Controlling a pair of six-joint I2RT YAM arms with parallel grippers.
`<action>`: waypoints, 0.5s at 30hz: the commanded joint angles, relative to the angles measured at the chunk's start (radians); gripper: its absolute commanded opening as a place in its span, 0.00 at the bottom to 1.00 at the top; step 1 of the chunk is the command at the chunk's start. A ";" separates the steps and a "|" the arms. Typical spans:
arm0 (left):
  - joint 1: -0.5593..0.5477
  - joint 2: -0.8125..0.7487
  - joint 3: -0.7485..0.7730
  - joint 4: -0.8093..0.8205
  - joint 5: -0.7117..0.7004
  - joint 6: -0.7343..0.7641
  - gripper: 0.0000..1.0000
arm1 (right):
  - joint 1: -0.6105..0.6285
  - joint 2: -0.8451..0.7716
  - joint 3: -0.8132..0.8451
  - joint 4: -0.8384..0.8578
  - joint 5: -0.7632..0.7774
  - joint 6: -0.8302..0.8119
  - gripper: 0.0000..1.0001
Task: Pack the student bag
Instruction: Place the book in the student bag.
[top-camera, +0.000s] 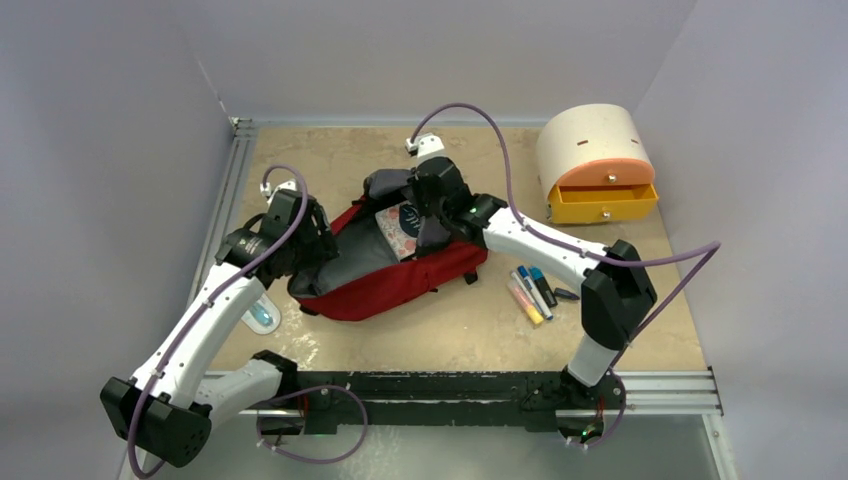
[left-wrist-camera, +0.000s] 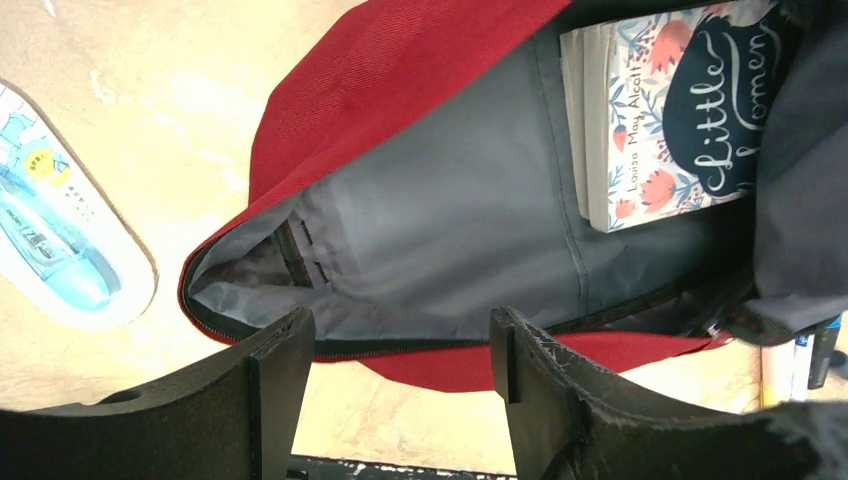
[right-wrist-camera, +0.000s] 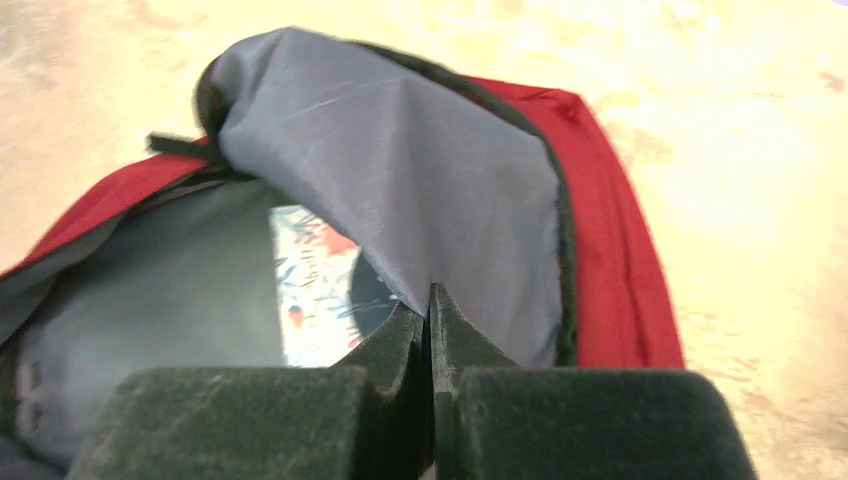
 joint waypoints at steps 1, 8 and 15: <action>0.004 -0.001 0.004 -0.009 0.006 -0.019 0.64 | -0.075 0.018 0.082 0.004 0.096 -0.048 0.00; 0.004 -0.003 0.017 0.010 0.006 0.005 0.64 | -0.113 0.050 0.143 -0.002 0.110 -0.105 0.00; 0.004 0.010 -0.001 0.024 -0.007 0.010 0.65 | -0.111 0.012 0.101 0.024 -0.055 -0.162 0.00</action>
